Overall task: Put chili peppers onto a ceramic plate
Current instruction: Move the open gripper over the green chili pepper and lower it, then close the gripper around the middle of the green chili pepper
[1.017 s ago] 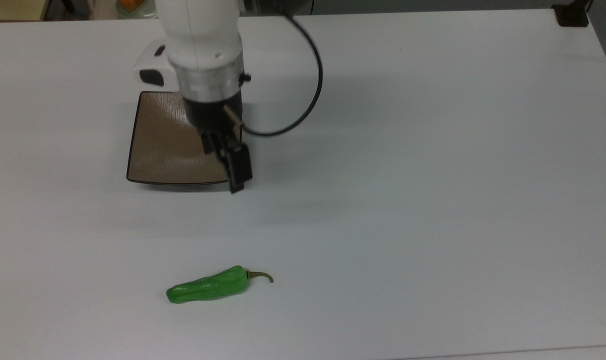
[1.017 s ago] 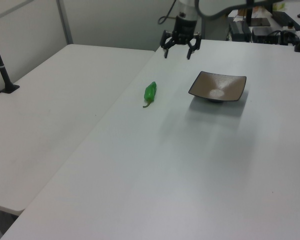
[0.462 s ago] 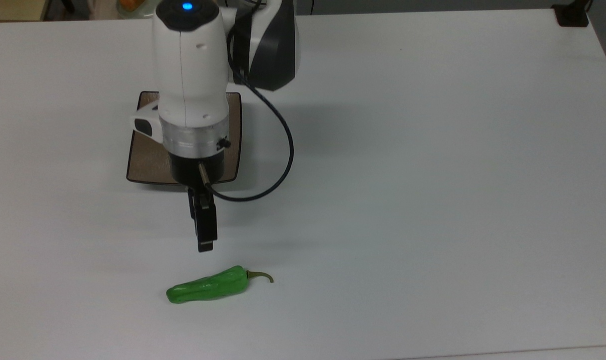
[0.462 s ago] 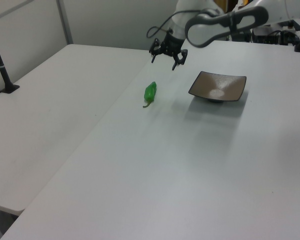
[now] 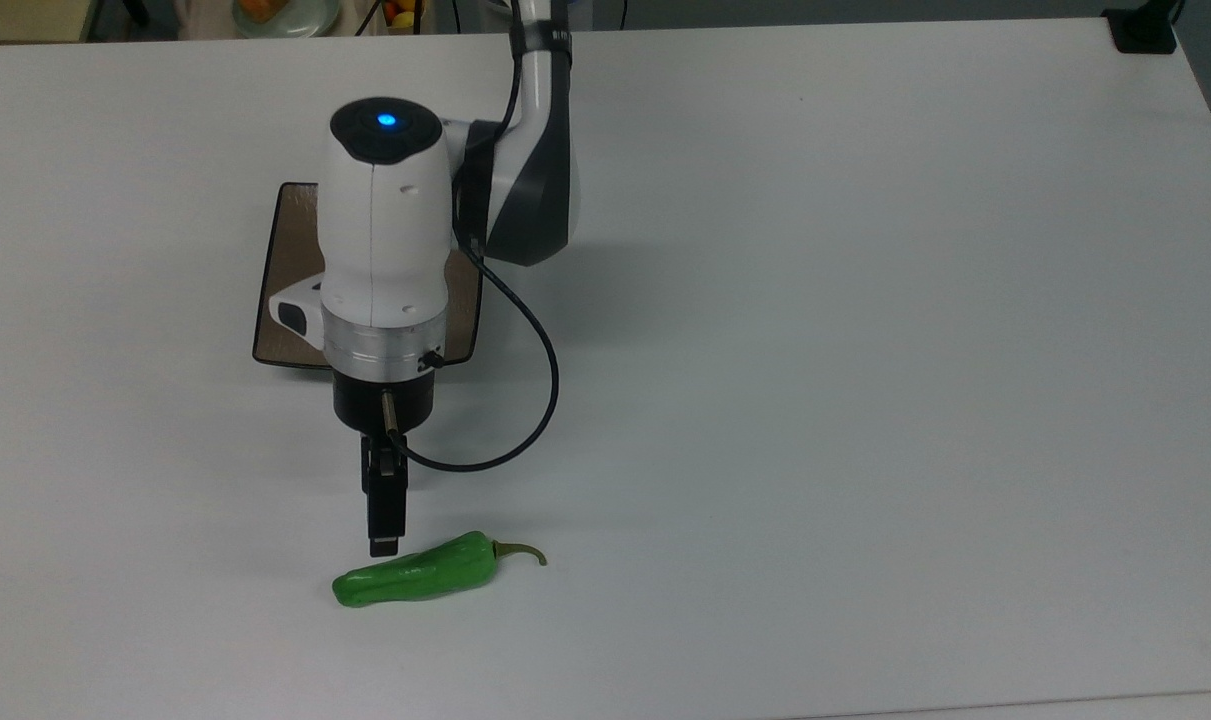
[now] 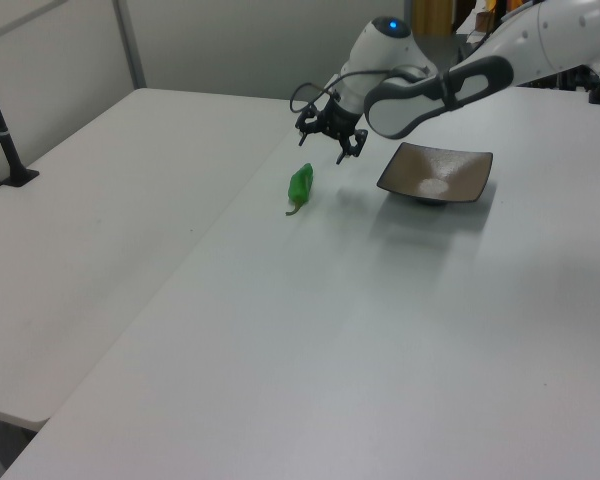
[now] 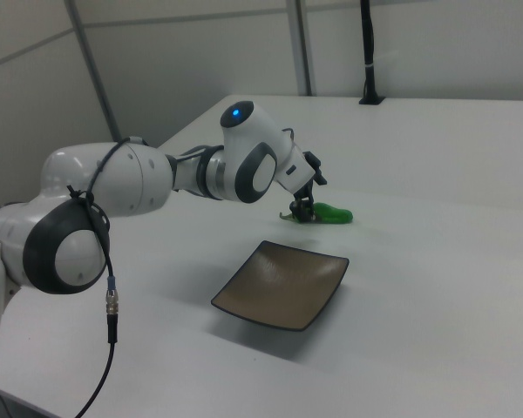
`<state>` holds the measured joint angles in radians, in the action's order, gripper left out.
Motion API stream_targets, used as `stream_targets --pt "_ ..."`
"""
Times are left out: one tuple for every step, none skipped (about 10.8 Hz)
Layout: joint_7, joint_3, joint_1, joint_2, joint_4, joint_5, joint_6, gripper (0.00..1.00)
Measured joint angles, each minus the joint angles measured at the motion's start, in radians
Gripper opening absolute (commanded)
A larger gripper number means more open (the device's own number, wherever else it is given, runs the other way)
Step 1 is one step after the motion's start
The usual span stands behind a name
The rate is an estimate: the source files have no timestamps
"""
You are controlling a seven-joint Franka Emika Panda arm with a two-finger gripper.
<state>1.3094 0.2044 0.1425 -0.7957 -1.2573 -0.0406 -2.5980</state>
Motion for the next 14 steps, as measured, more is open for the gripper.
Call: stream_targets --pt "0.001 0.0 0.001 -0.022 0.013 0.0 -0.008 1.0" --pt "0.001 0.0 0.002 -0.047 0.032 0.0 -0.008 1.0" --pt "0.001 0.0 0.002 -0.069 0.049 0.0 -0.01 1.0" --pt "0.001 0.0 0.002 -0.086 0.059 0.0 -0.027 1.0" --pt "0.001 0.001 0.002 -0.101 0.065 0.0 -0.05 1.0" --pt "0.001 0.001 0.002 -0.115 0.067 0.0 -0.073 1.0" --pt "0.001 0.001 0.002 -0.125 0.068 0.0 -0.094 1.0" --pt "0.001 0.001 0.002 -0.131 0.069 0.0 -0.106 0.94" --pt "0.001 0.001 0.003 -0.135 0.07 0.0 -0.111 0.85" --pt "0.001 0.001 0.005 -0.137 0.071 0.008 -0.111 0.77" --pt "0.001 0.001 0.008 -0.137 0.072 0.022 -0.111 0.71" --pt "0.001 0.001 0.011 -0.137 0.072 0.028 -0.111 0.66" --pt "0.001 0.001 0.012 -0.138 0.073 0.028 -0.111 0.64" --pt "0.001 0.001 0.012 -0.138 0.073 0.028 -0.111 0.59"
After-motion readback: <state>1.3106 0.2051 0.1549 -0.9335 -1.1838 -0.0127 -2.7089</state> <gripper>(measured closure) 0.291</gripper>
